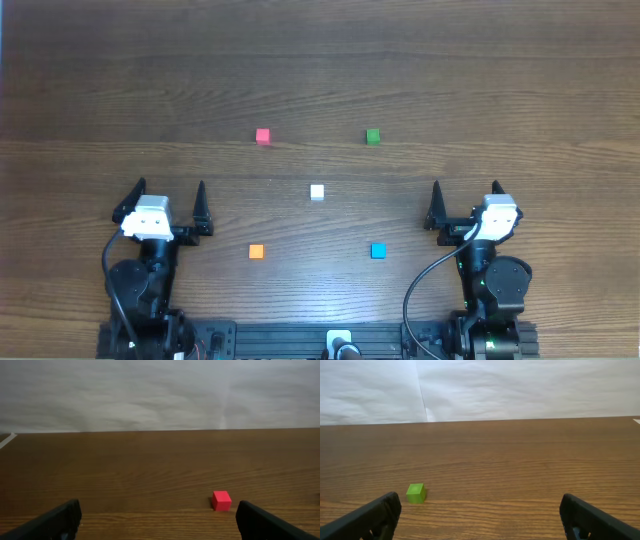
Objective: Stack Cubes
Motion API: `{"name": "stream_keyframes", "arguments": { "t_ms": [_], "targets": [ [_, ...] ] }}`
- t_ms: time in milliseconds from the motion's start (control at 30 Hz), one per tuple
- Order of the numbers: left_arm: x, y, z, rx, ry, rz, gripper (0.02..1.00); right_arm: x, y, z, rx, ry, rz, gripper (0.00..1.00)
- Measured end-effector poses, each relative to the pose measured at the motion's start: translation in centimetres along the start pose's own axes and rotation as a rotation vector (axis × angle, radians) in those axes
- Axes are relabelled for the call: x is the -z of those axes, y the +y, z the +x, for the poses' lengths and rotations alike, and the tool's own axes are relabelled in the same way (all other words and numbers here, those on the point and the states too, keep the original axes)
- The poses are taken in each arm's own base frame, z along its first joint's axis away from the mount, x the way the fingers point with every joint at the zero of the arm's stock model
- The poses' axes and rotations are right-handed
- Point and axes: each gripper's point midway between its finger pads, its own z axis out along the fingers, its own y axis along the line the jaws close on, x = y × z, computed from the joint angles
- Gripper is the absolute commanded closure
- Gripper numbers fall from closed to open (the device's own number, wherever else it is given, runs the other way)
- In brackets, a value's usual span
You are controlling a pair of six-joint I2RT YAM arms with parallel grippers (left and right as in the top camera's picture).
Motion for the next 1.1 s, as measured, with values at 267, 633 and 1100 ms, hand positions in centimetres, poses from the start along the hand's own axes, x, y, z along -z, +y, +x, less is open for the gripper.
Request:
{"name": "stream_keyframes", "arguments": {
  "t_ms": [267,633,1100],
  "targets": [
    [0.0,0.0,0.0,0.0,0.0,0.0,0.018,0.0,0.0,0.0,0.001,0.0,0.0,0.009],
    [-0.4,-0.4,-0.1,0.05,0.002,0.016,0.02,0.0,0.0,0.0,0.001,0.0,0.001,0.007],
    [-8.2,-5.4,-3.1,0.245,0.556,0.136,0.02,0.0,0.0,-0.1,0.001,-0.003,0.001,0.007]
  ]
}}
